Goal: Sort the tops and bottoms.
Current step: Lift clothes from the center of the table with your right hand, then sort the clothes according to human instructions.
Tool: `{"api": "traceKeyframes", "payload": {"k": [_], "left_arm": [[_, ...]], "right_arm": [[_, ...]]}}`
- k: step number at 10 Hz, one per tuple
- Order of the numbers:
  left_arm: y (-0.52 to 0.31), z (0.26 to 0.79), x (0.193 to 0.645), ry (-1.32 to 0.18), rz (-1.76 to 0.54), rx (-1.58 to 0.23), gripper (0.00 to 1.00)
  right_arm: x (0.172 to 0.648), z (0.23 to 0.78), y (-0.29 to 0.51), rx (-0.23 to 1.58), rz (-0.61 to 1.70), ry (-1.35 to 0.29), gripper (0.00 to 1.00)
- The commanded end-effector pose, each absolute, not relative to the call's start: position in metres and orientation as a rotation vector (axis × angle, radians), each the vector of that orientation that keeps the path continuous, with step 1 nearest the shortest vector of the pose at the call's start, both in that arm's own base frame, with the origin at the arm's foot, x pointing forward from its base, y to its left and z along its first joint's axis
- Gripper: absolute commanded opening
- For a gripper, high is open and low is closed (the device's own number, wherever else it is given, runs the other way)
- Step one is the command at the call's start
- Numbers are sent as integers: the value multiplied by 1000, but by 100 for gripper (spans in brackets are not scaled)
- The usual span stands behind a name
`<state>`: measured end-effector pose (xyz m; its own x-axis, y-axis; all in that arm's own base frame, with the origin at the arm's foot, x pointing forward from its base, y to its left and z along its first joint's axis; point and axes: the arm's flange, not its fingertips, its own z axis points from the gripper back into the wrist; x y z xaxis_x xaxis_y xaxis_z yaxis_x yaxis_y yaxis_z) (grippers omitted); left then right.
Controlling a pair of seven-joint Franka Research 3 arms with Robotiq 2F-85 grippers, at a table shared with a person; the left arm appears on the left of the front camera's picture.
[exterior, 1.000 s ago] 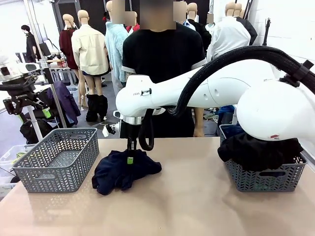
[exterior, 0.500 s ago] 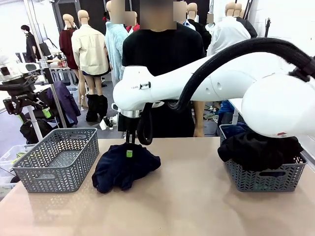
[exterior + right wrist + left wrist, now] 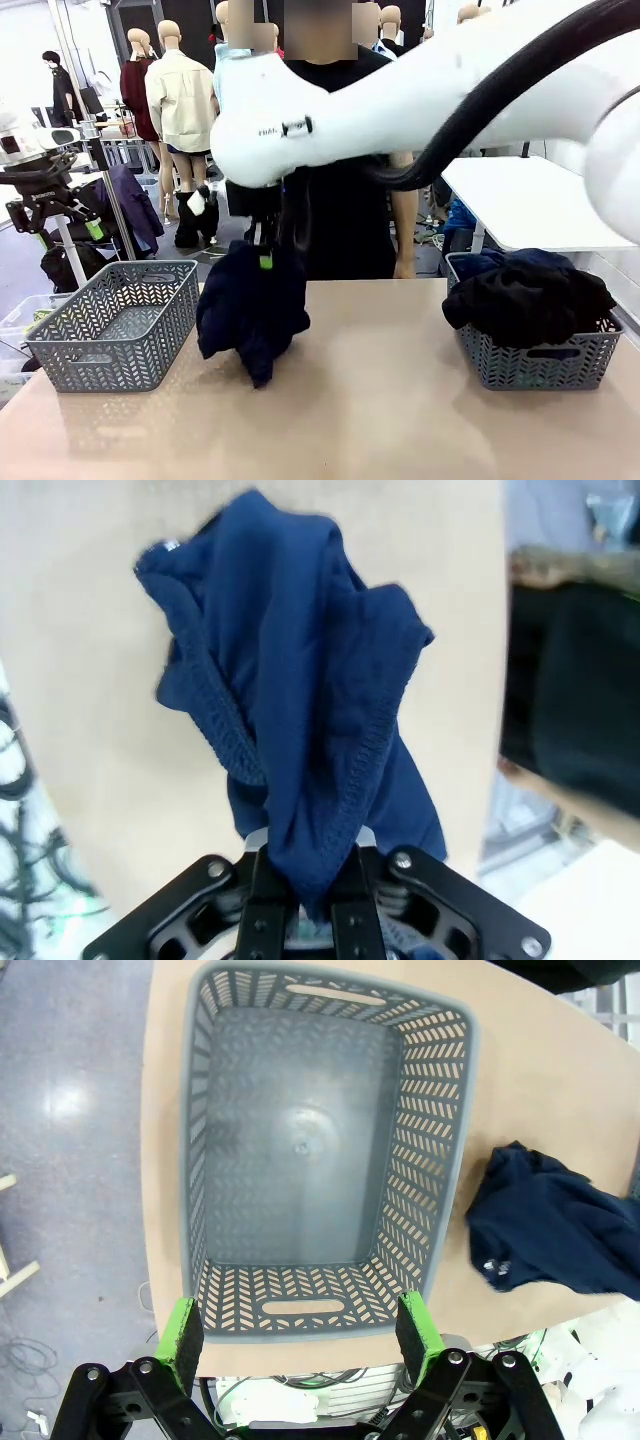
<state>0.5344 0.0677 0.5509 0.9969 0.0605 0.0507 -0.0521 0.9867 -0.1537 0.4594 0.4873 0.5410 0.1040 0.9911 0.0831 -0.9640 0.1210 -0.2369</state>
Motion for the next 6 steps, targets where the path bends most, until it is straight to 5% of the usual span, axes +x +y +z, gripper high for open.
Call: {"api": "traceKeyframes", "payload": {"k": [1,6], "left_arm": [[68,553,533,-55,75,-151,100],[68,553,533,-55,75,-151,100]], "right_arm": [[416,583,476,-290,1310,-185,0],[339,748,446,-302,969,-363,0]]}}
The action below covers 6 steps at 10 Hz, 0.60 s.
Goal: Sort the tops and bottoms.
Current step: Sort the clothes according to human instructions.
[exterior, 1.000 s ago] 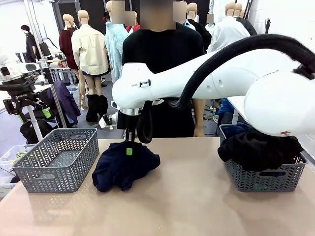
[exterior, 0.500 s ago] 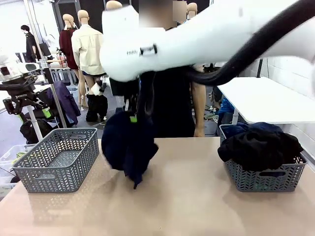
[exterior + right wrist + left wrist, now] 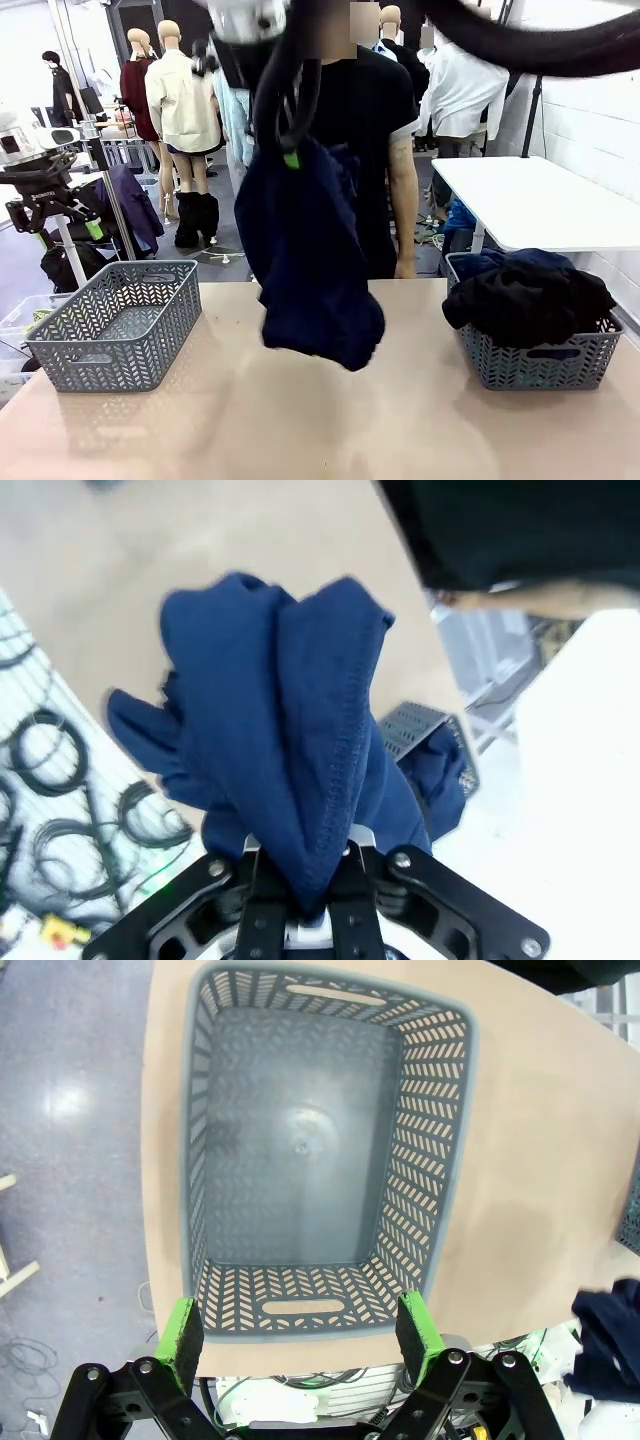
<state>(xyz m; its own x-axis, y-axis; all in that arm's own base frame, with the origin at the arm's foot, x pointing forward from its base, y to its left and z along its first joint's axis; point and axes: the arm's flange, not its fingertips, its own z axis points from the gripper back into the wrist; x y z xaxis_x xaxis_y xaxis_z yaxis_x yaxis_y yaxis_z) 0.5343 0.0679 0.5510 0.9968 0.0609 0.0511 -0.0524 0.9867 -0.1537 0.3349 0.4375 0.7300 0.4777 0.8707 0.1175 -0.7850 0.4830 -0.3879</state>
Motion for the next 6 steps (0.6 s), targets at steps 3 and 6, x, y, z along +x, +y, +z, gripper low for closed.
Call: {"api": "traceKeyframes", "payload": {"k": [3,6], "left_arm": [[68,553,533,-55,75,-151,100],[68,553,533,-55,75,-151,100]], "right_arm": [[335,730,438,-299,1029,-318,0],[335,730,438,-299,1029,-318,0]]}}
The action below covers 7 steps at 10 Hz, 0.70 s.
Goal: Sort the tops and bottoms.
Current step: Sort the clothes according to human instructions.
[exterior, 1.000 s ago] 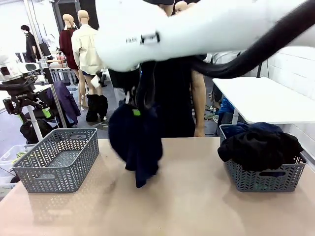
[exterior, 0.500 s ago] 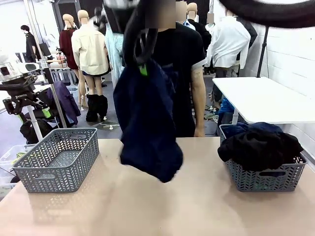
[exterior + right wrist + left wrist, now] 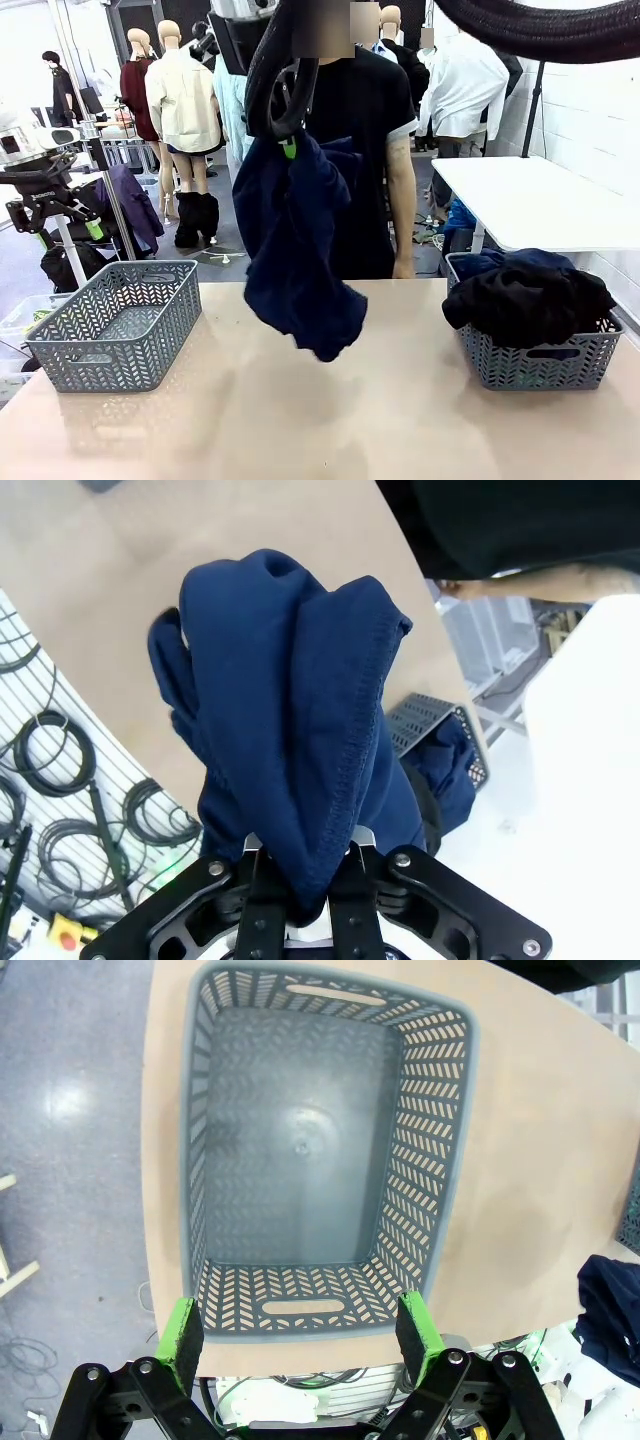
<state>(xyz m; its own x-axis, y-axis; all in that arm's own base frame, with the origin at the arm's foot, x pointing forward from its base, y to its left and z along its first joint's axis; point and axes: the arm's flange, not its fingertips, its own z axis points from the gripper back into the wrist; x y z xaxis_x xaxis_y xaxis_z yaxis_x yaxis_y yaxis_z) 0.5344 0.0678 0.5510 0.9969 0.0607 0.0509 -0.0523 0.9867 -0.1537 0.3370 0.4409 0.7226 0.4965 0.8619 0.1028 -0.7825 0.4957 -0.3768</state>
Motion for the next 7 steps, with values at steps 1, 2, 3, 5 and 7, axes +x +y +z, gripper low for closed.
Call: {"api": "traceKeyframes", "payload": {"k": [1,2,3,5,7], "left_arm": [[68,553,533,-55,75,-151,100],[68,553,533,-55,75,-151,100],[68,553,533,-55,75,-151,100],[68,553,533,-55,75,-151,100],[68,553,533,-55,75,-151,100]], "right_arm": [[335,730,438,-299,1029,-318,0],[335,730,438,-299,1029,-318,0],[335,730,438,-299,1029,-318,0],[335,730,438,-299,1029,-318,0],[335,730,438,-299,1029,-318,0]]}}
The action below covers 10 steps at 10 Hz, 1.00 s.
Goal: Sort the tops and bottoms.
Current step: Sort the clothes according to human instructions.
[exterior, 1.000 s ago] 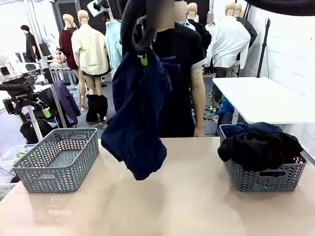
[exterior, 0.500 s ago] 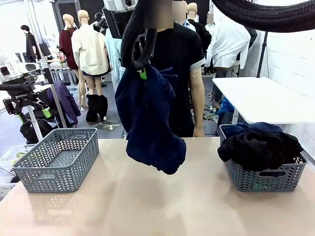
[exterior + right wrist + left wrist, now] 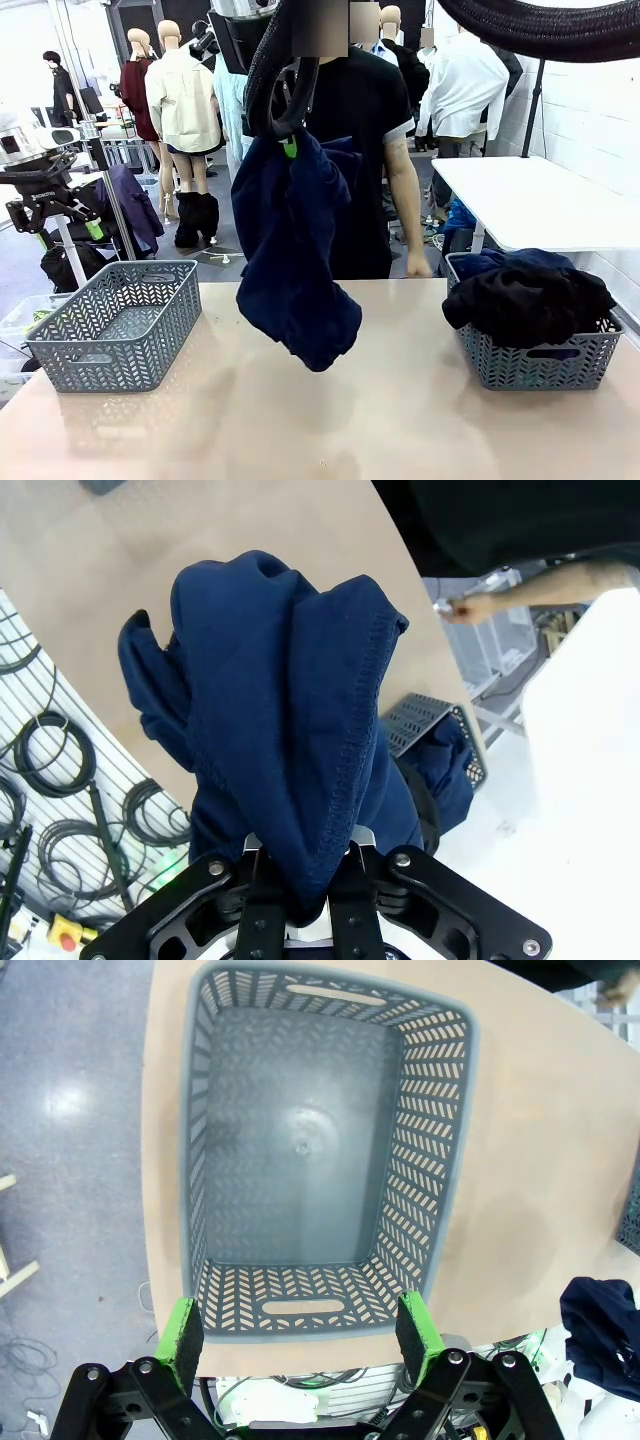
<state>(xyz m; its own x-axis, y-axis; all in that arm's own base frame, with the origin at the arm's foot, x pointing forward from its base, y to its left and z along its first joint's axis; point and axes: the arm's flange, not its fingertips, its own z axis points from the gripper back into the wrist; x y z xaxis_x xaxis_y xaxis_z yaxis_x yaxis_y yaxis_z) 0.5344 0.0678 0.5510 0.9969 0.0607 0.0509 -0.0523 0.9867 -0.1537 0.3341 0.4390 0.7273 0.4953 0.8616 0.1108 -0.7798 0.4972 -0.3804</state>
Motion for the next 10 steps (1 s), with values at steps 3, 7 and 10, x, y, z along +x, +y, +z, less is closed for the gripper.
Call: {"api": "traceKeyframes", "payload": {"k": [3,7,10], "left_arm": [[68,553,533,-55,75,-151,100],[68,553,533,-55,75,-151,100],[68,553,533,-55,75,-151,100]], "right_arm": [[335,730,438,-299,1029,-318,0],[335,730,438,-299,1029,-318,0],[335,730,438,-299,1029,-318,0]]}}
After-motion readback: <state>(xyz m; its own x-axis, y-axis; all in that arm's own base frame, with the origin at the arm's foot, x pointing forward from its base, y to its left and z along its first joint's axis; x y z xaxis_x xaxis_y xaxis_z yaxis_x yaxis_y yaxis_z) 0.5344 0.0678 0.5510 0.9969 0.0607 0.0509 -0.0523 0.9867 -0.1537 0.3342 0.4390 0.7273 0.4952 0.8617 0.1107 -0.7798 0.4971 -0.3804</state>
